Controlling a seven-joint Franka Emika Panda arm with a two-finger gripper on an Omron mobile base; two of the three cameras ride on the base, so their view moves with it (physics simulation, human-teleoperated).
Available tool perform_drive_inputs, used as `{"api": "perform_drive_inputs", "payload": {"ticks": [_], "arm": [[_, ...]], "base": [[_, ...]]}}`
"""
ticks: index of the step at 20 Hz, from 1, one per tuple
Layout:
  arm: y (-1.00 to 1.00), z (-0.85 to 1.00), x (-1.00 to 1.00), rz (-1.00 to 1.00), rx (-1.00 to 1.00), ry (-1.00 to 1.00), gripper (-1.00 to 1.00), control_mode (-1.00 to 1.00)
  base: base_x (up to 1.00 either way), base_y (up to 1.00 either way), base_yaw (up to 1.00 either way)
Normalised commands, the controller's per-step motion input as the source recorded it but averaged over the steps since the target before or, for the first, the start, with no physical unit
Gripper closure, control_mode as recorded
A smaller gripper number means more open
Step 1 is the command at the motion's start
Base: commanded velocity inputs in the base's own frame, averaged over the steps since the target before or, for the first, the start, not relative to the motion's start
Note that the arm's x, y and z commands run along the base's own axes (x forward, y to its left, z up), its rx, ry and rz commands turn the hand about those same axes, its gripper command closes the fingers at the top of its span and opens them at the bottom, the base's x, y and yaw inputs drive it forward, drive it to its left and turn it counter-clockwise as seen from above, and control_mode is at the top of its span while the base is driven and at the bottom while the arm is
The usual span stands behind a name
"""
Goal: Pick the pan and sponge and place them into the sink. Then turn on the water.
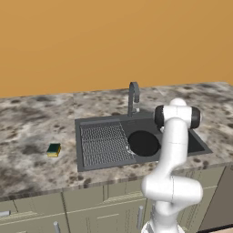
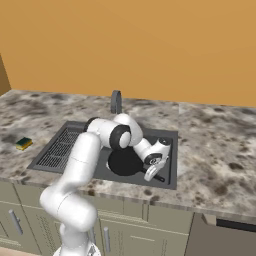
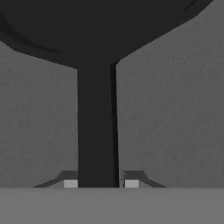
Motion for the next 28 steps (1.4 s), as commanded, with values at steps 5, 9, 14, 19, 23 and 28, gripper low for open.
{"api": "perform_drive_inputs", "payload": {"ticks": [5, 9, 14, 19, 23, 28], "arm": [[0.0, 0.36, -0.11, 0.0, 0.0, -0.08, -1.0, -1.0], [0.0, 0.89, -0.37, 0.0, 0.0, -0.1, -1.0, -1.0], [0.18, 1.0, -0.42, 0.0, 0.0, -0.06, -1.0, -1.0], [0.41, 1.0, -0.78, 0.01, 0.0, -0.07, -1.0, -1.0], [0.5, 1.0, -0.93, 0.06, -0.01, -0.13, -1.0, -1.0], [0.64, 1.0, -0.94, 0.09, -0.09, -0.14, -1.0, -1.0]], "base": [[0.0, 0.0, 0.0], [0.0, 0.0, 0.0], [0.0, 0.0, 0.0], [0.0, 0.0, 0.0], [0.0, 0.0, 0.0], [0.0, 0.0, 0.0]]}}
